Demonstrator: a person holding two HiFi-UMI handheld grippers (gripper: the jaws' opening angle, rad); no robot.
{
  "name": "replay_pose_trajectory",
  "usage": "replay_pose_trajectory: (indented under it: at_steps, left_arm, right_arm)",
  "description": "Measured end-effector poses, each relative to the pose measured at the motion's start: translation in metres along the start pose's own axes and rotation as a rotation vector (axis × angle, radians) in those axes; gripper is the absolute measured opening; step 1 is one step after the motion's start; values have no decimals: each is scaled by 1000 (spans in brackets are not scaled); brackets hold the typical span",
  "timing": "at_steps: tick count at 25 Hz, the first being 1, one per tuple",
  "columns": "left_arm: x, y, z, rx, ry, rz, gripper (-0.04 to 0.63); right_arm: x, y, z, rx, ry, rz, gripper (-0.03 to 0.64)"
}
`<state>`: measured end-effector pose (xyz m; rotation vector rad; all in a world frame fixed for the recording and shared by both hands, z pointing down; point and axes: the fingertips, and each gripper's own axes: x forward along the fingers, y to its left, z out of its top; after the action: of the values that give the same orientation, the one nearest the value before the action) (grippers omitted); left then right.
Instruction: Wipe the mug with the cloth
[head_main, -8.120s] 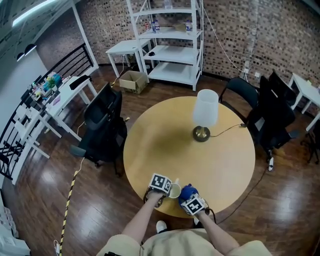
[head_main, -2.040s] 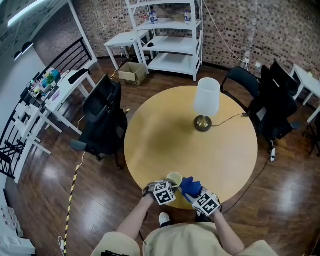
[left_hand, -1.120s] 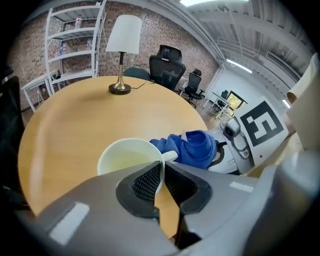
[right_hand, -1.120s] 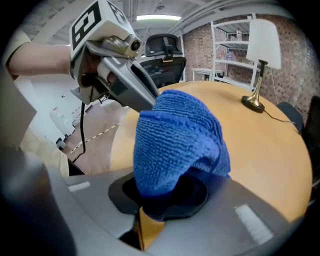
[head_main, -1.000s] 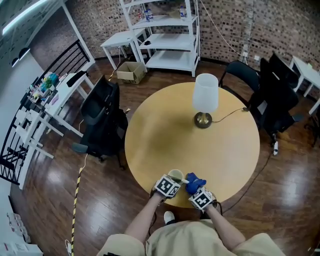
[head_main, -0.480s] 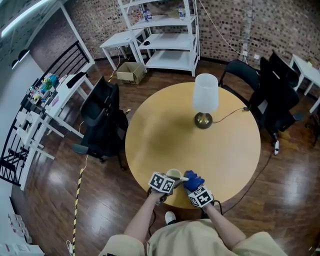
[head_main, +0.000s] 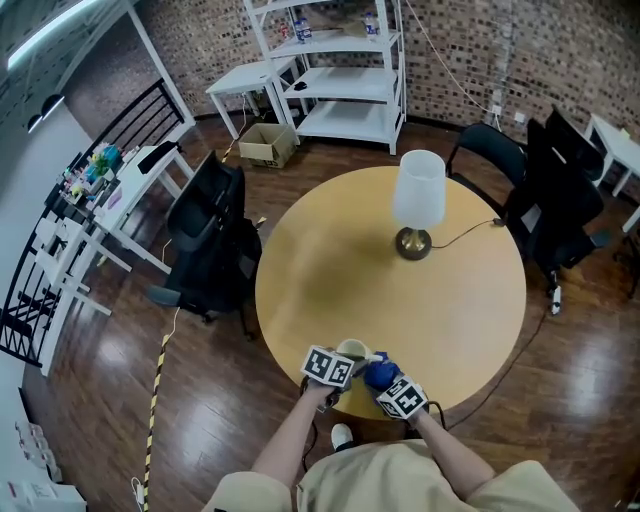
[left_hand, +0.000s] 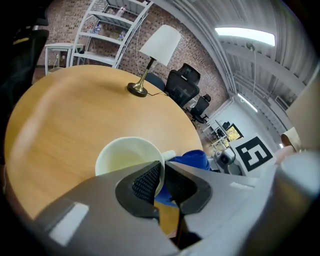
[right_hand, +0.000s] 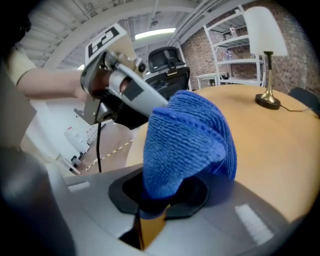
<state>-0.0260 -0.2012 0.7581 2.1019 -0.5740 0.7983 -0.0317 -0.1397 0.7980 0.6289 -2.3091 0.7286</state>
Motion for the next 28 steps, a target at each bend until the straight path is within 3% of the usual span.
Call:
replay_pose_trajectory:
  at_steps: [5,7,11,16,19,24,28]
  left_arm:
    - [9,-5,-1,53,38,76,18]
    - [13,-7,-3,94,62,116,18]
    - [21,-13,-6,167,97,170,17]
    - [21,-14,-4,186,46,193,19]
    - [12,-26,2,159,-37,149,128]
    - [-33,-48,43,154,-284,121,176]
    - [-83,-52,89,164,-486,171,208]
  right_arm:
    - [-63,-37,-1,214,-165,-69,61]
    - [-87,-49,0,255,-213,-115,61]
    - [-125,-58,12,246,-291,-184,61]
    - [-155,-61,44,177,-363,-225,61]
    - [-171,-59,64,126,-393,-253,61]
    - [-198,-56,108,63,-488,-292,61]
    - [-219,-51,153,6,-583,-336,61]
